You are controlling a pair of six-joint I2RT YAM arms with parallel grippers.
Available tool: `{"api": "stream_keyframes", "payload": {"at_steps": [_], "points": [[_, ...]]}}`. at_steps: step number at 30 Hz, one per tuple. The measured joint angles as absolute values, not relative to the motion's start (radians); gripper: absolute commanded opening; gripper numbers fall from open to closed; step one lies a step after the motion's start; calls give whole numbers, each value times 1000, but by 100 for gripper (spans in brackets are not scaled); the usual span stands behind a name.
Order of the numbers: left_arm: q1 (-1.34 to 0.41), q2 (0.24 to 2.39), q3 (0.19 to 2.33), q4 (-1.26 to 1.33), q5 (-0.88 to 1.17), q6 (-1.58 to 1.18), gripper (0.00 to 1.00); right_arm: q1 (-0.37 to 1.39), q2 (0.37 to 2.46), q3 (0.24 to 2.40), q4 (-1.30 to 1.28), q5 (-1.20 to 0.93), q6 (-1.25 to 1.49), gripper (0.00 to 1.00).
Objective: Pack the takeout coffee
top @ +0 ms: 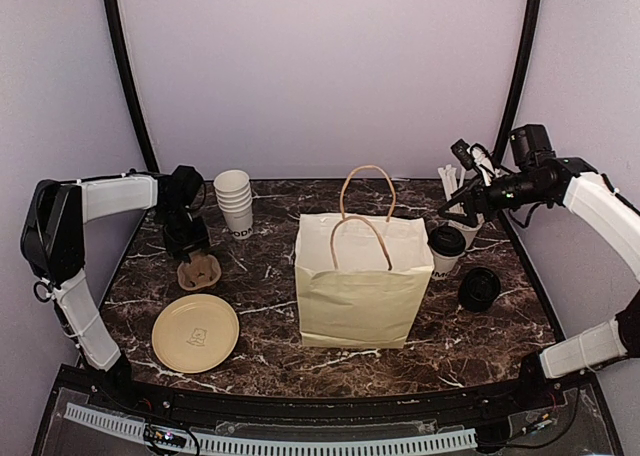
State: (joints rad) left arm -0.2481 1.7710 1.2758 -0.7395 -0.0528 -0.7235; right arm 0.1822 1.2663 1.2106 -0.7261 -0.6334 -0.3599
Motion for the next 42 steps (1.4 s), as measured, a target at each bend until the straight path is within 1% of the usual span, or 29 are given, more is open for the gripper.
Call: {"api": "stream_keyframes", "payload": {"at_steps": [6,18,23,29,30,32,42], "points": [[-237,1788,1282,-731,-68,-727,46,182,1269,1210,-724,-640,-358,82],[-221,1827,1307,-729,-99,-727,45,182,1272,1199,-707,-655,-354,82],[-221,1839,1321,-727,-103,-721,38,182,1272,1190,-703,-656,-353,82],[-221,1856,1343,-726,-105,-714,36,182,1272,1187,-702,-659,-348,81],[-221,1856,1343,-728,-105,-714,32,182,1272,1187,-702,-659,-346,81],[-221,1857,1343,-728,-105,-713,28,182,1272,1185,-701,-659,-342,81],[-221,1856,1343,-750,-105,-690,23,182,1276,1179,-695,-663,-338,81]]}}
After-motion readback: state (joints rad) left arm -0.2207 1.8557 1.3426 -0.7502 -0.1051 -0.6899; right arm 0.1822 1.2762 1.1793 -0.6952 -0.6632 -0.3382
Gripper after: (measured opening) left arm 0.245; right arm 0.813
